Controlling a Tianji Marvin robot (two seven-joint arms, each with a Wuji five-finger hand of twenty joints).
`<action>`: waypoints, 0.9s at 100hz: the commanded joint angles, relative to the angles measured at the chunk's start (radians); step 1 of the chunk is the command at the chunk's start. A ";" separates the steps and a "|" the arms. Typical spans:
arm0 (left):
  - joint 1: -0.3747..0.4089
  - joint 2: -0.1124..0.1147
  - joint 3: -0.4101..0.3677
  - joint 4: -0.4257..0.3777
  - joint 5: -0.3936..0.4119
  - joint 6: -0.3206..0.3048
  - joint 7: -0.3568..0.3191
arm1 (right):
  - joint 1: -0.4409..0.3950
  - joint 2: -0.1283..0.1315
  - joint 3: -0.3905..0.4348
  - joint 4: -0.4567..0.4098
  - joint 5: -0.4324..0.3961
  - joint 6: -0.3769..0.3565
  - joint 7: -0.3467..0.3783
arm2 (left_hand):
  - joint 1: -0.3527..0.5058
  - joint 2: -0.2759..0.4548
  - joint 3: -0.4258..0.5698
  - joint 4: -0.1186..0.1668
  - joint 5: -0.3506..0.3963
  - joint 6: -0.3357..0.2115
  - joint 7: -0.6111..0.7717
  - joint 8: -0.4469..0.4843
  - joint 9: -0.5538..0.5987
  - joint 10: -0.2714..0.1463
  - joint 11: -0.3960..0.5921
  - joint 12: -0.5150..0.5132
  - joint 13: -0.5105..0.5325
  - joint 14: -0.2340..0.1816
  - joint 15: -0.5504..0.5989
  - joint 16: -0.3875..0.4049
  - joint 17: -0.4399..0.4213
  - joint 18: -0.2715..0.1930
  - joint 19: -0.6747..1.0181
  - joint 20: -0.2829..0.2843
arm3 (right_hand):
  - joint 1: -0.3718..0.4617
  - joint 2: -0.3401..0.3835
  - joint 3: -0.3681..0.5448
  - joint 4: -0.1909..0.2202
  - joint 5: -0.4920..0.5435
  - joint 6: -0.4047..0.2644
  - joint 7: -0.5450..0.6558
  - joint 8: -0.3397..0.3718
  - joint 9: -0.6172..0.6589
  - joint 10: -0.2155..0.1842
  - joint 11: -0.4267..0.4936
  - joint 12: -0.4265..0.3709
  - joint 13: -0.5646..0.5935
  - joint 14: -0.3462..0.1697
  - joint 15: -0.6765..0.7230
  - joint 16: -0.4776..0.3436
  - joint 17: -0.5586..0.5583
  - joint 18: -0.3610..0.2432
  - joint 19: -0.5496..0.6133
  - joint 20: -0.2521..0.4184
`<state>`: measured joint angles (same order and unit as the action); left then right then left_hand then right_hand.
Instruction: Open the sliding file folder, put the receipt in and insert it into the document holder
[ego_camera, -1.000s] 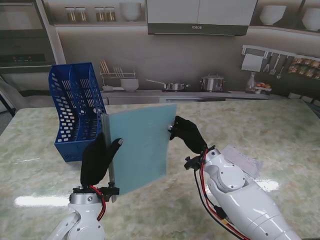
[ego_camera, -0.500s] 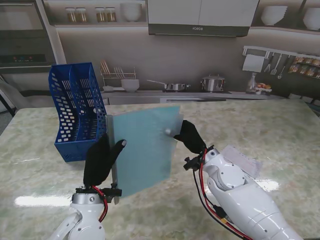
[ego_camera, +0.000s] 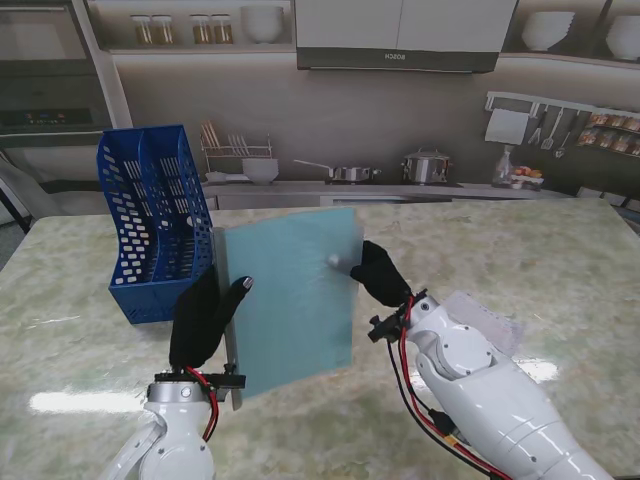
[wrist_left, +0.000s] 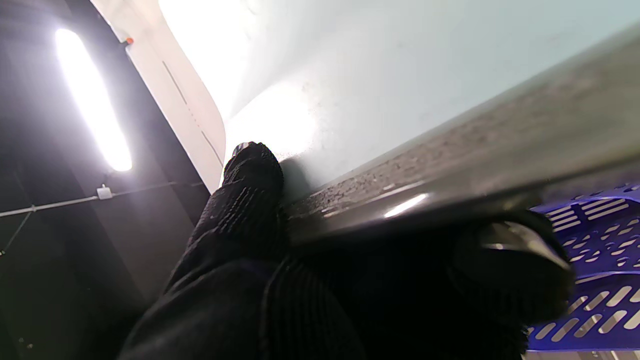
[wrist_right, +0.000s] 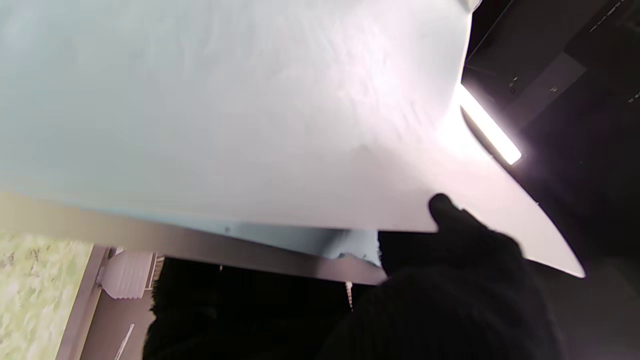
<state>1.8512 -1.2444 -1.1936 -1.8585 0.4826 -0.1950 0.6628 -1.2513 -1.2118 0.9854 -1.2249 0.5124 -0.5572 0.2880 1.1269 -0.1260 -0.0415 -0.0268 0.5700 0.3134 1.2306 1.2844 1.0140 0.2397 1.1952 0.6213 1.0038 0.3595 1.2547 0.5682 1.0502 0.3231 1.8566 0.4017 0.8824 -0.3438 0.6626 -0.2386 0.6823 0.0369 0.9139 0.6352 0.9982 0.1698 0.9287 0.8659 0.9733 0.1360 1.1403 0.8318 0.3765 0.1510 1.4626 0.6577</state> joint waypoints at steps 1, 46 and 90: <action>-0.002 -0.004 0.003 -0.006 -0.004 0.006 -0.009 | -0.005 0.001 -0.009 -0.009 -0.001 0.000 0.015 | 0.047 0.103 0.031 0.005 -0.008 -0.113 0.068 -0.085 -0.011 -0.010 -0.021 -0.015 -0.017 0.219 0.018 0.016 0.014 -0.221 0.018 -0.022 | 0.080 0.103 -0.011 0.045 0.000 -0.001 0.064 0.069 -0.037 0.055 0.041 0.039 0.038 0.028 0.123 0.074 0.041 -0.067 0.087 0.029; -0.026 -0.010 0.010 0.019 -0.059 -0.039 -0.031 | -0.013 0.009 -0.002 -0.033 -0.001 0.023 0.035 | -0.092 0.300 0.009 -0.012 -0.062 -0.115 -0.073 -0.320 -0.018 0.003 -0.053 0.006 0.043 0.185 0.150 0.031 0.036 -0.382 0.177 0.015 | 0.093 0.181 -0.029 0.052 -0.051 0.086 0.054 0.199 -0.049 0.099 0.137 0.116 0.157 -0.054 0.381 0.201 0.201 -0.109 0.213 0.099; -0.002 0.021 -0.024 -0.015 -0.112 0.006 -0.190 | -0.041 -0.017 0.012 -0.063 -0.032 -0.017 -0.127 | 0.164 0.069 0.077 0.025 -0.043 0.063 -0.141 -0.677 0.028 -0.055 0.049 0.027 0.157 0.060 0.262 -0.036 0.046 -0.494 0.225 0.023 | 0.088 0.187 -0.006 0.050 -0.052 0.065 0.071 0.256 -0.020 0.102 0.181 0.142 0.199 -0.049 0.476 0.218 0.225 -0.120 0.255 0.122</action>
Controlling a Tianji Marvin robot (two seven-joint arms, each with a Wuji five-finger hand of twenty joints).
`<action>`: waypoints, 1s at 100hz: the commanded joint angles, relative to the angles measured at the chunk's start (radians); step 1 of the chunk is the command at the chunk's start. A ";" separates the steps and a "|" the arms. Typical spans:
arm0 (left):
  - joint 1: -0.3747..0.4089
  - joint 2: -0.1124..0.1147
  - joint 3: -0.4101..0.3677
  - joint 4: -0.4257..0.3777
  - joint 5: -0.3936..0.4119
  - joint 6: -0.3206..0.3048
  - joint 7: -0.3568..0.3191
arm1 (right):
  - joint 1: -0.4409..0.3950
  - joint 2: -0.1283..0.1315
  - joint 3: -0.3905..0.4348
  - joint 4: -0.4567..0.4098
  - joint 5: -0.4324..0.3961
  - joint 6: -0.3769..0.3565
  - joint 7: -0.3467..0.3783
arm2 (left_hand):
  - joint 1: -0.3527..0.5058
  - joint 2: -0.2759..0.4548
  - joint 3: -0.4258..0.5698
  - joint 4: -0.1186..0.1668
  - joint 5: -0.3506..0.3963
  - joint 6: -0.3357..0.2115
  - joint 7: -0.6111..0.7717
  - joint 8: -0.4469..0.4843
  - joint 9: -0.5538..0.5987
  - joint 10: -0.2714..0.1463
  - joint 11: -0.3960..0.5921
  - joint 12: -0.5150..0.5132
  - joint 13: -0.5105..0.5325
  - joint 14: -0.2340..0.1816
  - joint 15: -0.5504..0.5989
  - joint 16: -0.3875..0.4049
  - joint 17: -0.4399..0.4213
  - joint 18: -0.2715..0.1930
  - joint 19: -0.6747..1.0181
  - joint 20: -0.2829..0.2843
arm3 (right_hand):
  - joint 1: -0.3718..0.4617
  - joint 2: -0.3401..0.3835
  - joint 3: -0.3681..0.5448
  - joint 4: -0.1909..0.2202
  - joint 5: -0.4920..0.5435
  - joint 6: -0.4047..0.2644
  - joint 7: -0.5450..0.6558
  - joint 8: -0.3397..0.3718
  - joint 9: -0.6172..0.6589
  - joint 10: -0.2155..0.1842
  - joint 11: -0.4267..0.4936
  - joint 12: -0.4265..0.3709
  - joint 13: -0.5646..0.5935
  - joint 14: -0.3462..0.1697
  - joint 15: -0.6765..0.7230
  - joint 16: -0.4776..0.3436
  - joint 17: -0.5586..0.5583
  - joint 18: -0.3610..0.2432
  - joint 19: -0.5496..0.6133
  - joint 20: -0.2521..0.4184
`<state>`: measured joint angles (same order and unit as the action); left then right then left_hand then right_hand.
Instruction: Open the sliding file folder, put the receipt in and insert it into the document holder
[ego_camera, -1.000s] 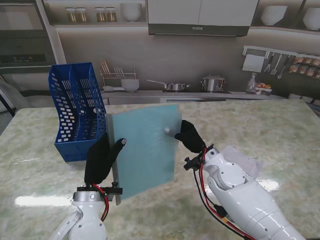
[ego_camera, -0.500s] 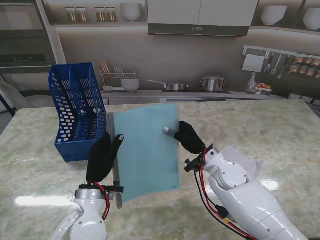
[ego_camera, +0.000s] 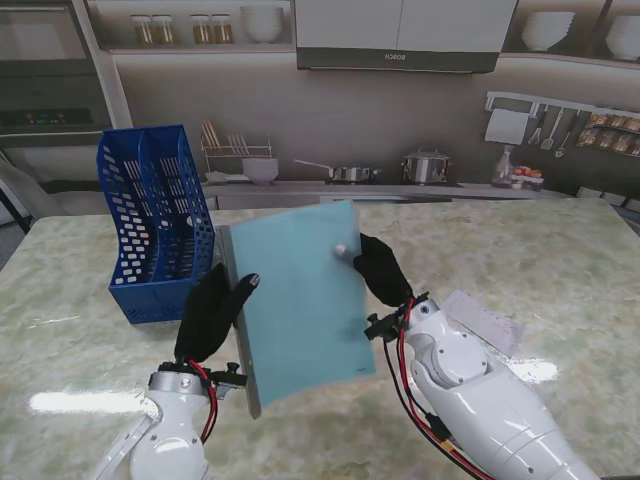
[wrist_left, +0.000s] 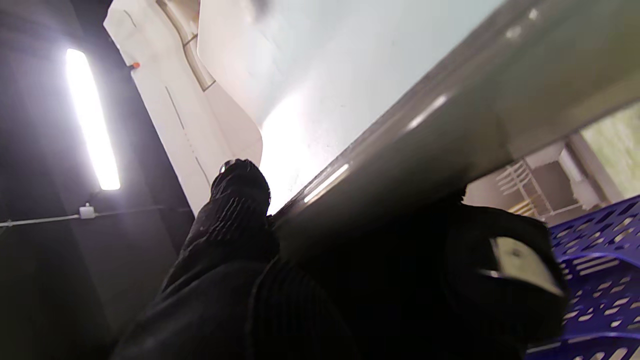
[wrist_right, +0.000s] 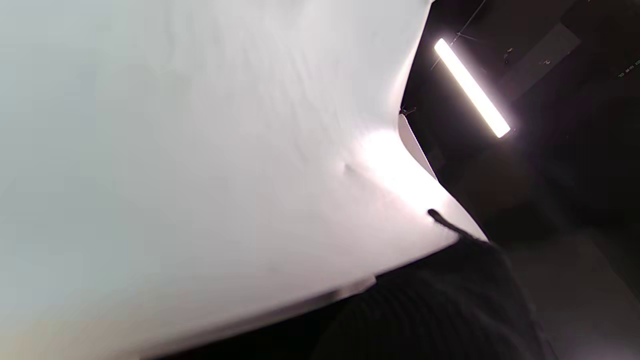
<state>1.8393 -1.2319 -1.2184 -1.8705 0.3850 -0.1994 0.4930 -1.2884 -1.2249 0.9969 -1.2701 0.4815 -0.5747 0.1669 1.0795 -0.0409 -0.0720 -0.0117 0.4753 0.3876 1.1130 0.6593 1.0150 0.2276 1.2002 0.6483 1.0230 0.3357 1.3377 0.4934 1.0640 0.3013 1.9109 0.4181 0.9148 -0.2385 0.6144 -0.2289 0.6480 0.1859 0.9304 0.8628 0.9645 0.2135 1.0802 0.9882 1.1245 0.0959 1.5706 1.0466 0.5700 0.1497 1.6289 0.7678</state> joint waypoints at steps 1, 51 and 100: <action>0.010 0.009 0.000 -0.003 -0.018 0.010 -0.026 | -0.004 -0.004 0.001 -0.019 -0.002 0.001 -0.008 | 0.211 -0.031 0.121 0.011 0.059 -0.012 -0.029 -0.067 0.028 -0.039 0.041 -0.002 0.137 0.086 0.176 0.038 0.031 -0.471 0.167 0.005 | 0.056 0.081 0.043 0.041 -0.017 -0.084 0.055 0.029 0.014 0.058 0.029 0.020 0.049 -0.009 0.046 0.003 0.033 -0.120 0.089 0.013; -0.008 0.040 -0.014 0.009 -0.133 0.076 -0.223 | -0.019 -0.007 0.015 -0.047 -0.037 -0.006 -0.066 | 0.211 -0.195 0.249 -0.012 0.171 0.025 -0.071 -0.272 0.059 0.047 -0.096 -0.086 0.105 0.138 0.068 0.027 0.017 -0.368 0.070 -0.023 | 0.036 0.093 0.057 0.049 0.026 -0.302 0.034 0.088 0.039 0.017 0.017 0.035 0.084 -0.063 0.019 -0.014 0.099 -0.115 0.059 -0.035; -0.043 0.054 -0.007 0.030 -0.298 0.152 -0.366 | -0.032 -0.011 0.036 -0.081 -0.047 -0.017 -0.114 | 0.154 -0.387 0.501 0.062 0.178 0.041 -0.082 -0.270 0.048 0.071 -0.108 -0.087 0.103 0.116 0.058 0.032 0.015 -0.373 0.036 -0.030 | 0.029 0.088 0.078 0.051 0.037 -0.330 0.046 0.081 0.047 0.008 0.011 0.041 0.093 -0.073 0.005 -0.013 0.114 -0.113 0.054 -0.052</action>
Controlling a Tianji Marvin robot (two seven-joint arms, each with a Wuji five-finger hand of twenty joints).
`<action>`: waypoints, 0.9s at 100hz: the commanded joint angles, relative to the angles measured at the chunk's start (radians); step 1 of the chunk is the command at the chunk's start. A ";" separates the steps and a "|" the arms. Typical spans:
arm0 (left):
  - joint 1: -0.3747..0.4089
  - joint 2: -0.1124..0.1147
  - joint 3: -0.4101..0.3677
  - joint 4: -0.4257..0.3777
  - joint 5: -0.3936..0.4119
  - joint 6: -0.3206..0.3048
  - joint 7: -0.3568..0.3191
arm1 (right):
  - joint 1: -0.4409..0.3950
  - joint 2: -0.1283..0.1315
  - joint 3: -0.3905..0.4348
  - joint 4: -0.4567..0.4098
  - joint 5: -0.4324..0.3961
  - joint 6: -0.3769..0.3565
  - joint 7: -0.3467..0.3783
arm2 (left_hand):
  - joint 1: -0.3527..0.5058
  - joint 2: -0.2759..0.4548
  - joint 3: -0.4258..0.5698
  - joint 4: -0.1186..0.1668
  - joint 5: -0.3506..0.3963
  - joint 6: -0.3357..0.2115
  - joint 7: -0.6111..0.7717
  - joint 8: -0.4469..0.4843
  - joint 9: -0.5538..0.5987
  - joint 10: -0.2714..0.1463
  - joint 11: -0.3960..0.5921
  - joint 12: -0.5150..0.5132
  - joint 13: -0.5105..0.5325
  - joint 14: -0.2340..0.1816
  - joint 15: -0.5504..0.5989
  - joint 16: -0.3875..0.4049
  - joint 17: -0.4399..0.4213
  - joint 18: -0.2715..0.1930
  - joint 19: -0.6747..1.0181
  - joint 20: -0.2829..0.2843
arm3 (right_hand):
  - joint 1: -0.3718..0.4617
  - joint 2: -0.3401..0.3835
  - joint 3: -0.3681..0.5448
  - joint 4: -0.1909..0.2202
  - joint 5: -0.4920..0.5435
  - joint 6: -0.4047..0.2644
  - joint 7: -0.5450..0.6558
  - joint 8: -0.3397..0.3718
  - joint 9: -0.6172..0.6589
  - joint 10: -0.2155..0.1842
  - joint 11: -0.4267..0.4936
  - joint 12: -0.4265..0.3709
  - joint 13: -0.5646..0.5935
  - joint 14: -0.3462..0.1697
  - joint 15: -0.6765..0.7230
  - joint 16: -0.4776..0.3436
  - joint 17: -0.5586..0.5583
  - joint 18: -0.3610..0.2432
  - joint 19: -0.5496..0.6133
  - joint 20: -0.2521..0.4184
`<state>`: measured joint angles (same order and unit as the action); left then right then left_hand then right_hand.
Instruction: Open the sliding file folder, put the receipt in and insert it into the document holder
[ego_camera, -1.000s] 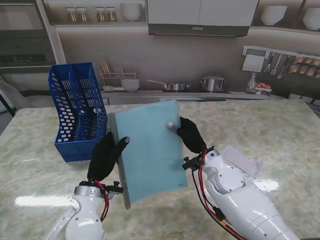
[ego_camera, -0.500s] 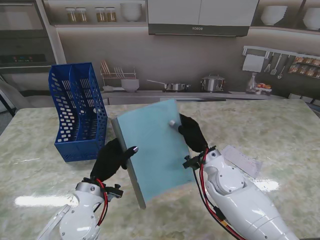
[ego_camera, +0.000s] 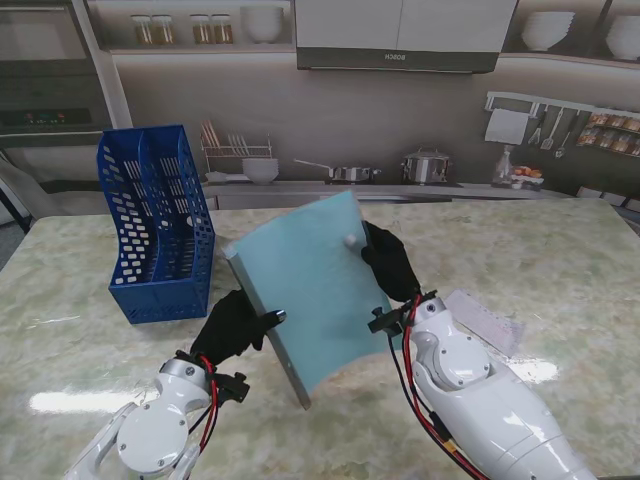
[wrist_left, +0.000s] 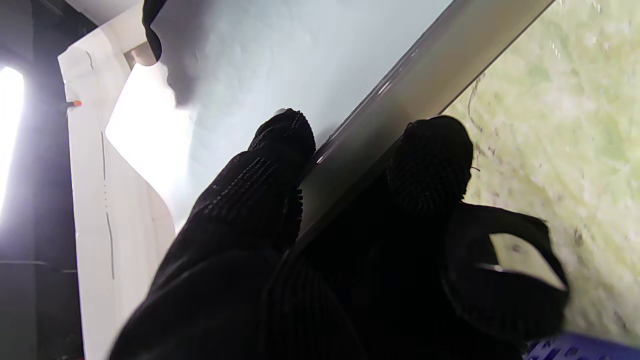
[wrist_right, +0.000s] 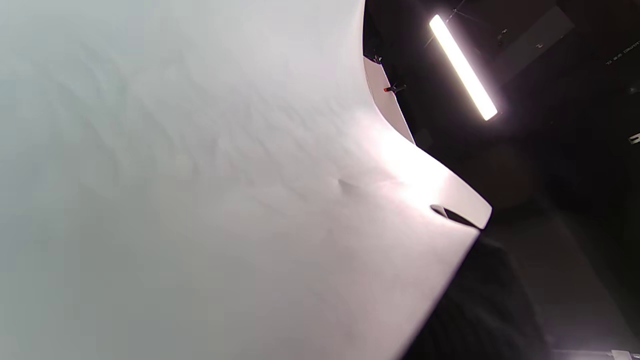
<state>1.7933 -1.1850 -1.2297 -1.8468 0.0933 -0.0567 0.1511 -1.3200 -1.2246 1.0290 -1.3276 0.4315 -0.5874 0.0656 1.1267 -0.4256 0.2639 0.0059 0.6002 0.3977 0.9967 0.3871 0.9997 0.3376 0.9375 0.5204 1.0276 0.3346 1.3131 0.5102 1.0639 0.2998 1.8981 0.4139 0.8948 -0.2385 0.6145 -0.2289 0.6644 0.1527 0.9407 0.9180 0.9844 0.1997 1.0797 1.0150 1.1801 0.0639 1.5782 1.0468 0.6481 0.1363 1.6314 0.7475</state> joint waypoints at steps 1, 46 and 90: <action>0.003 0.007 0.004 0.006 -0.011 0.010 -0.027 | -0.001 -0.011 0.004 -0.024 0.004 -0.005 -0.013 | 0.107 -0.002 0.165 0.045 0.054 0.031 0.034 0.002 0.064 -0.040 0.155 0.041 0.099 0.117 0.083 0.015 0.016 -0.371 0.049 -0.026 | 0.049 0.088 0.079 0.051 0.021 -0.298 0.036 0.026 0.027 0.021 0.011 0.014 0.038 -0.041 -0.003 -0.014 0.036 -0.099 0.051 -0.032; -0.004 0.048 -0.051 -0.009 -0.103 0.017 -0.238 | -0.006 -0.024 0.039 -0.065 -0.040 0.025 -0.108 | 0.091 -0.020 0.197 0.048 0.059 0.038 0.041 0.001 0.071 -0.042 0.172 0.045 0.103 0.121 0.099 0.018 0.017 -0.379 0.066 -0.020 | 0.046 0.084 0.090 0.049 0.022 -0.295 0.039 0.026 0.032 0.018 0.011 0.020 0.048 -0.045 -0.009 -0.009 0.049 -0.098 0.051 -0.041; -0.028 0.117 -0.124 0.006 -0.134 0.074 -0.563 | -0.024 -0.029 0.067 -0.067 -0.060 0.056 -0.144 | 0.096 -0.018 0.194 0.048 0.060 0.043 0.031 -0.005 0.064 -0.035 0.170 0.044 0.095 0.126 0.102 0.019 0.017 -0.377 0.067 -0.020 | 0.045 0.080 0.095 0.048 0.023 -0.294 0.038 0.022 0.033 0.019 0.008 0.022 0.047 -0.042 -0.010 -0.006 0.048 -0.097 0.052 -0.044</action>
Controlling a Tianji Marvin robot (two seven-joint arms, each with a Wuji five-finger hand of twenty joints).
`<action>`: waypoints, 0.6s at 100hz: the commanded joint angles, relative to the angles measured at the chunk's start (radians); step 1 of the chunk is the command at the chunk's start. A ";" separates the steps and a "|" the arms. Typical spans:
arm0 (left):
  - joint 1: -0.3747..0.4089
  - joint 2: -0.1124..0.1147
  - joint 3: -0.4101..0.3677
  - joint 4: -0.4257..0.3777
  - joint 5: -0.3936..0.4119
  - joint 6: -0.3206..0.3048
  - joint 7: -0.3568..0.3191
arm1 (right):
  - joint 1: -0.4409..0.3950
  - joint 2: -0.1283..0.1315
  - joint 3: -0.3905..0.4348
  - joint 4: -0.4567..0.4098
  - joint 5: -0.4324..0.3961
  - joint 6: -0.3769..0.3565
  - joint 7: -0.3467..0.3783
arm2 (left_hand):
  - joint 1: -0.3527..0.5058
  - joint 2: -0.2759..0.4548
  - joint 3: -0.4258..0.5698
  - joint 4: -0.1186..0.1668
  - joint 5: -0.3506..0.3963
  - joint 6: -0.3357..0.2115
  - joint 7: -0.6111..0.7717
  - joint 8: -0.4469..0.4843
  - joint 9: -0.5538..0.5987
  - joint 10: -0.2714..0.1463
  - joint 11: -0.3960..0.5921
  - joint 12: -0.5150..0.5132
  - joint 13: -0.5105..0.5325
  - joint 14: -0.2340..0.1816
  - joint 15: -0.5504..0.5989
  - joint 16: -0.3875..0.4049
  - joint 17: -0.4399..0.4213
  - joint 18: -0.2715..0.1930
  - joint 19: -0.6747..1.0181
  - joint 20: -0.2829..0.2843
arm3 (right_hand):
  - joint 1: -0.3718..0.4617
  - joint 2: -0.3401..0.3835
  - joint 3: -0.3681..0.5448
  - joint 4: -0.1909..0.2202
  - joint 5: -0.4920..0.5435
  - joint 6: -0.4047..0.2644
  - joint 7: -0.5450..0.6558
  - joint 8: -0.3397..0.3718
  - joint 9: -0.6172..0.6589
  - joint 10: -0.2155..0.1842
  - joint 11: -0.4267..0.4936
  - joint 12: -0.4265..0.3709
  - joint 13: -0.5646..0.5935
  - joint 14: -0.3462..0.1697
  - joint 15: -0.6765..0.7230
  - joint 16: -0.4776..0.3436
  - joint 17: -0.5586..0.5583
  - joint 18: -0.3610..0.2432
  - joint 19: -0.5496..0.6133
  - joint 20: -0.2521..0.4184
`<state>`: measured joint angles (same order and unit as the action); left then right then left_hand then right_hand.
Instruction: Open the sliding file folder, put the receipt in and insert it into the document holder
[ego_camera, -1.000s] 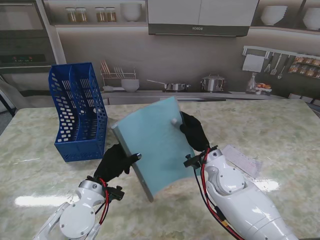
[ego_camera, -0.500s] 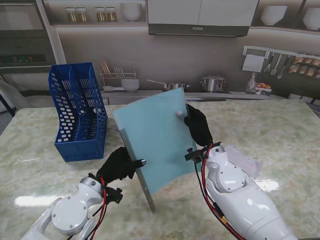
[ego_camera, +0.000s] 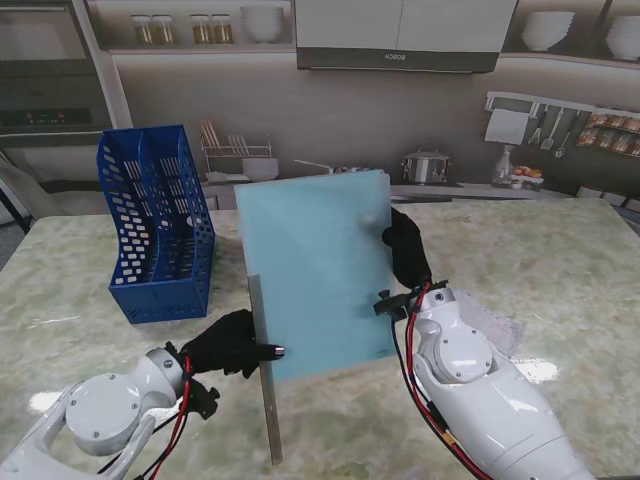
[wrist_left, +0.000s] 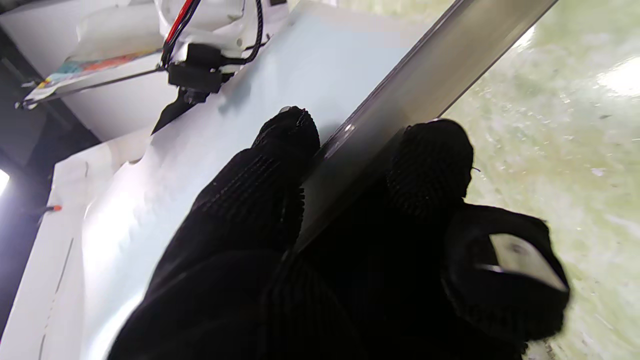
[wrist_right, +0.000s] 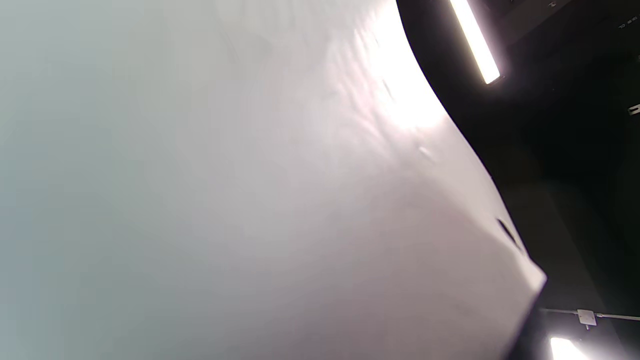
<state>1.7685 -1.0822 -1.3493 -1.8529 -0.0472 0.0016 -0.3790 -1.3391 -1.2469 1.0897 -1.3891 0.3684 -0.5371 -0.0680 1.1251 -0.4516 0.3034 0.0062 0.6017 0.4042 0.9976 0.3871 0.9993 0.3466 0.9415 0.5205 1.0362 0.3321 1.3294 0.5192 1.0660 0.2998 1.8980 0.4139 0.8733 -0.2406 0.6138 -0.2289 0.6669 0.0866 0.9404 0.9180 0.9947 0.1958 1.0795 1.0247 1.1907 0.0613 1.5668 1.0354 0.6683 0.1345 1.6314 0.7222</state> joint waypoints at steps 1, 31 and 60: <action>-0.004 0.016 -0.005 0.013 0.007 0.017 -0.038 | -0.005 -0.007 0.008 -0.006 0.003 0.006 -0.012 | 0.097 0.008 0.154 0.048 0.058 0.036 0.030 -0.005 0.064 -0.044 0.166 0.044 0.086 0.129 0.085 0.010 0.015 -0.377 0.067 -0.020 | 0.066 0.083 0.096 0.048 0.020 -0.229 0.038 0.022 0.023 0.023 0.009 0.012 0.037 -0.039 0.001 0.005 0.028 -0.095 0.052 -0.019; -0.017 0.041 -0.035 0.030 -0.045 0.035 -0.179 | -0.021 -0.011 0.036 -0.019 -0.015 0.026 -0.049 | 0.106 0.009 0.145 0.052 0.060 0.041 0.024 -0.007 0.063 -0.039 0.166 0.045 0.087 0.128 0.087 0.011 0.015 -0.382 0.062 -0.022 | 0.064 0.081 0.099 0.047 0.021 -0.230 0.039 0.021 0.024 0.022 0.007 0.012 0.037 -0.038 0.000 0.007 0.028 -0.095 0.052 -0.020; -0.033 0.048 -0.027 0.050 -0.049 0.060 -0.212 | -0.027 -0.013 0.052 -0.007 -0.005 0.046 -0.052 | 0.110 0.011 0.137 0.054 0.060 0.044 0.019 -0.009 0.061 -0.037 0.163 0.044 0.088 0.127 0.087 0.011 0.015 -0.385 0.061 -0.023 | 0.065 0.078 0.101 0.047 0.022 -0.228 0.039 0.020 0.023 0.023 0.006 0.012 0.033 -0.032 -0.001 0.008 0.023 -0.092 0.049 -0.022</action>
<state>1.7370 -1.0388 -1.3811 -1.8132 -0.0999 0.0479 -0.5823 -1.3626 -1.2543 1.1384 -1.4020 0.3535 -0.4991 -0.1167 1.1248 -0.4527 0.3043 0.0062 0.6022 0.4043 0.9976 0.3871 0.9997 0.3474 0.9657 0.5216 1.0362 0.3320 1.3388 0.5201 1.0661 0.2998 1.8979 0.4138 0.8733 -0.2406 0.6135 -0.2289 0.6574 0.0826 0.9401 0.9180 0.9947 0.1956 1.0795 1.0249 1.1909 0.0613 1.5665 1.0341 0.6685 0.1337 1.6314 0.7214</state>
